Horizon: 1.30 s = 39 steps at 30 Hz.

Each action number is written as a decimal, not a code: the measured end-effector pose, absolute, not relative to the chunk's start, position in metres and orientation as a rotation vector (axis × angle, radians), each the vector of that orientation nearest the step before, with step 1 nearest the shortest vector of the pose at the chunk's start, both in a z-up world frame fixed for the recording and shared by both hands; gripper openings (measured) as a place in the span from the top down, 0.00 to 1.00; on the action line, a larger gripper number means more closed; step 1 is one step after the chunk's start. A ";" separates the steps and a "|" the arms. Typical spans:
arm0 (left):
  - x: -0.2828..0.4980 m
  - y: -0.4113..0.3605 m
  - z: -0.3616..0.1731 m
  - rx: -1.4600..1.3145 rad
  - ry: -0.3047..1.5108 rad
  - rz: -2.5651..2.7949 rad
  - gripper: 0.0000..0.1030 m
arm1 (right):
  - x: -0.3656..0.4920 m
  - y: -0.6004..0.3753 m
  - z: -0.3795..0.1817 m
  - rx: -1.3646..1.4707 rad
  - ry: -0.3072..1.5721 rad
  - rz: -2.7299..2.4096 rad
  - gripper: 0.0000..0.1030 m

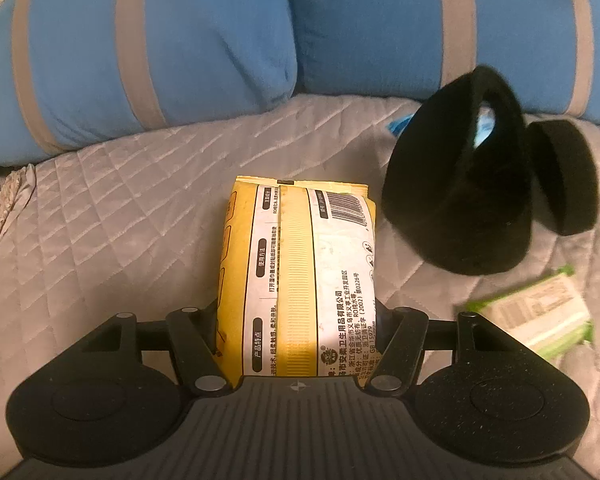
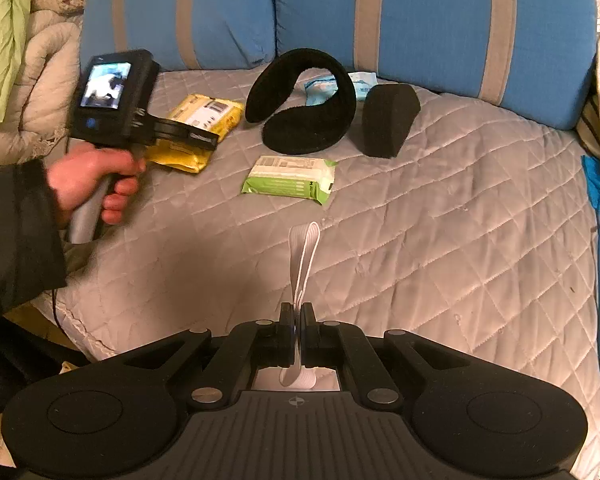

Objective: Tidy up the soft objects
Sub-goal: 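Grasp the yellow wet-wipe pack with the left gripper, then carry the yellow pack and white strap to the cardboard box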

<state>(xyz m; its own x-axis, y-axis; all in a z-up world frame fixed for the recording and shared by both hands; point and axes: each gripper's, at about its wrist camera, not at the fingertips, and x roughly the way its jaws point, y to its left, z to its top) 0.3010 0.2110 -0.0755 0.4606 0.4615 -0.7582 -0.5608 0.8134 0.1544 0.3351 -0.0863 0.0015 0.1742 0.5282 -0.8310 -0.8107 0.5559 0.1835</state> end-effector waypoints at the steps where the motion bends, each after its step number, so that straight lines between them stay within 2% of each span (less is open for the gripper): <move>1: 0.298 0.210 -0.072 -0.127 0.884 0.624 0.39 | 0.335 -0.086 0.001 -0.335 1.012 0.971 0.95; 27: 0.200 0.131 0.001 -0.192 0.761 0.425 0.39 | 0.320 -0.078 0.000 -0.331 0.970 0.941 0.95; 39: 0.157 0.091 0.005 -0.197 0.784 0.363 0.39 | 0.306 -0.096 0.010 -0.282 0.946 0.934 0.95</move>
